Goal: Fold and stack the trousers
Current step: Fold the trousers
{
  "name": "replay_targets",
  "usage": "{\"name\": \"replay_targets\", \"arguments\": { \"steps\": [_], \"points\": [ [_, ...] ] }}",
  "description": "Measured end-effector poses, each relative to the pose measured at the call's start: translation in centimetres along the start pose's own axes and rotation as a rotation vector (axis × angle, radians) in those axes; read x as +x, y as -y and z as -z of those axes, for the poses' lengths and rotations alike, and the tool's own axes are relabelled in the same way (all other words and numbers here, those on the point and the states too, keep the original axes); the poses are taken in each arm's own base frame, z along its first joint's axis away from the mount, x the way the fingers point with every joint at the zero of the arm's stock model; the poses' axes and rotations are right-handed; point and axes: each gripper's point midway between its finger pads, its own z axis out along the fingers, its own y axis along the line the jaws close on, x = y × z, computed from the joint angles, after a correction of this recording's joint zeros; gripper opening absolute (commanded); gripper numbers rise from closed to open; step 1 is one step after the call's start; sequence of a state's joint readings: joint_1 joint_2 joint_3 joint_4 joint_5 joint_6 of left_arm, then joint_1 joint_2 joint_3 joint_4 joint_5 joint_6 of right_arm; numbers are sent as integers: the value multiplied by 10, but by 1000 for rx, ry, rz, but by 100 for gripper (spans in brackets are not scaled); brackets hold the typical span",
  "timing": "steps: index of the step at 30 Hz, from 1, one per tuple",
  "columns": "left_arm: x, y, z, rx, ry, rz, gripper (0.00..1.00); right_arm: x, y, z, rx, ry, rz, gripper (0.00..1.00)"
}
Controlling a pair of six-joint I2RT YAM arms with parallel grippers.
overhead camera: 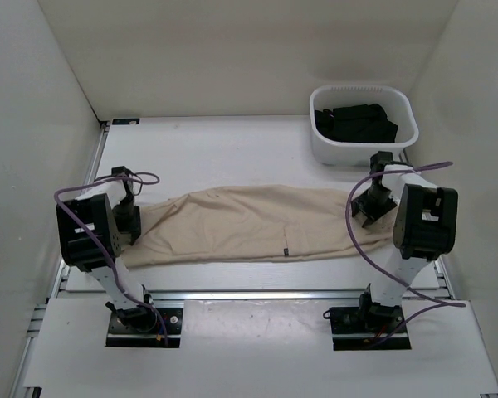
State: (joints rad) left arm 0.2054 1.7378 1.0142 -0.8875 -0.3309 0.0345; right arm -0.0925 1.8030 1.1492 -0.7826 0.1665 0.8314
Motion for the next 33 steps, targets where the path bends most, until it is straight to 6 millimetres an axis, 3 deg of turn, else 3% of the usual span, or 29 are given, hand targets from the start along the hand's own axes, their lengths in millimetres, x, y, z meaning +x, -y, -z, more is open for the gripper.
{"name": "replay_targets", "arguments": {
  "steps": [3,6,10,14,16,19,25,27,28,31,32,33],
  "points": [
    [-30,-4,1,-19,80,29,64,-18,-17,2,-55,50,-10,79],
    [-48,-4,2,-25,139,43,64,-14,-11,9,-96,67,10,91],
    [-46,1,5,-27,191,44,67,-11,11,41,-132,135,51,97],
    [-35,7,7,-15,209,43,67,-24,38,80,-147,262,-2,99],
    [-34,8,7,-11,209,42,67,-32,55,90,-149,309,-58,99],
    [-33,10,7,1,207,42,67,-39,74,74,-142,314,-144,99],
    [-31,12,8,9,202,36,67,-32,78,0,-123,179,-245,97],
    [-31,12,8,9,202,36,68,-40,70,-3,-145,181,-252,87],
    [-31,12,8,9,201,36,68,-44,65,-3,-163,189,-255,77],
    [-29,12,8,9,200,35,68,-51,56,-6,-206,198,-286,33],
    [-28,12,8,10,200,35,68,-53,54,-8,-219,203,-303,2],
    [-27,13,8,10,197,34,68,-55,53,-9,-239,202,-327,0]
  ]
}}
